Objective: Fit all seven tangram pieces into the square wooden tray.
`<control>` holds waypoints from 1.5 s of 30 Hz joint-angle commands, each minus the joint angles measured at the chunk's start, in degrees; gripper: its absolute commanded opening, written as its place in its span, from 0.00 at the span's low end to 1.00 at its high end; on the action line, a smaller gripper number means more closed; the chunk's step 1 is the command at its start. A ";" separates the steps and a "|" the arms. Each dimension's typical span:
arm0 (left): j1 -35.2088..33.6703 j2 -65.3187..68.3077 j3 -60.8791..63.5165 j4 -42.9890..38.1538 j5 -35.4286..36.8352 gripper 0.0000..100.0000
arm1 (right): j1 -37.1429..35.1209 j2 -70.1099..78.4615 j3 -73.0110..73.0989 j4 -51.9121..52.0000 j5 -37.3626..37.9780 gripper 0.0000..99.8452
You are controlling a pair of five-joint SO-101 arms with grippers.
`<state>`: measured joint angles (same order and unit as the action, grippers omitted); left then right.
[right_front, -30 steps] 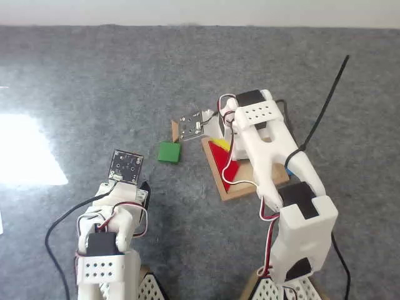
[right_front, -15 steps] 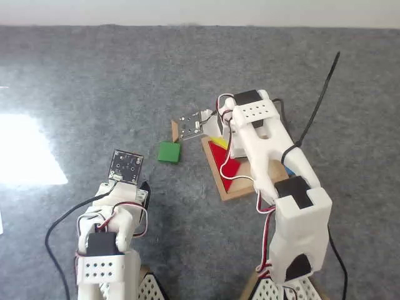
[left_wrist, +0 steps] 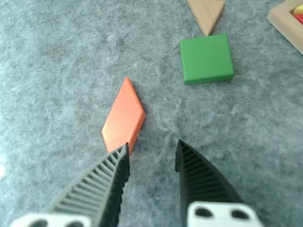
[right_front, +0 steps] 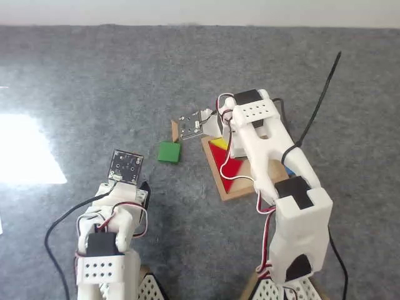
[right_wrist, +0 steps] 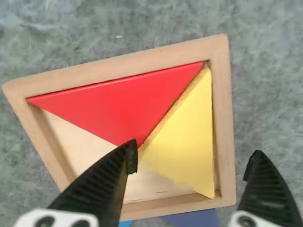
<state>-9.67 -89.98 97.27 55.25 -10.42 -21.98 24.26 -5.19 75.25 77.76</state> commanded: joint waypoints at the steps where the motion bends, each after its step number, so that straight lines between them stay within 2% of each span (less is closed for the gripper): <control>1: -0.35 -0.97 -0.48 0.00 -0.70 0.15 | 0.57 -0.92 -3.25 1.89 0.35 0.34; 4: -0.35 -0.97 -0.48 0.00 -0.70 0.15 | 0.84 -1.80 -5.36 3.56 0.18 0.34; 6: -0.35 -0.97 -0.48 0.00 -0.70 0.15 | 1.80 -2.59 -7.21 3.65 -2.73 0.34; 12: -0.35 -0.97 -0.48 0.00 -0.70 0.15 | 6.37 -4.70 -10.46 6.99 -20.57 0.34; 16: -0.35 -0.97 -0.48 0.00 -0.70 0.15 | 10.86 -7.87 -10.46 9.01 -28.48 0.34; 22: -0.35 -0.97 -0.48 0.00 -0.70 0.15 | 18.51 -10.95 -5.63 8.40 -29.45 0.34; 27: -0.35 -0.97 -0.48 0.00 -0.70 0.15 | 20.62 -10.95 2.20 2.59 -33.14 0.34; 38: -0.35 -0.97 -0.48 0.00 -0.70 0.15 | 20.53 -10.86 19.16 -8.31 -35.16 0.34; 45: -0.35 -0.97 -0.48 0.00 -0.70 0.15 | 17.01 -11.38 20.66 -8.31 -36.31 0.34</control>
<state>-9.67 -89.98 97.27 55.25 -10.42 -1.93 15.56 15.03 67.34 43.03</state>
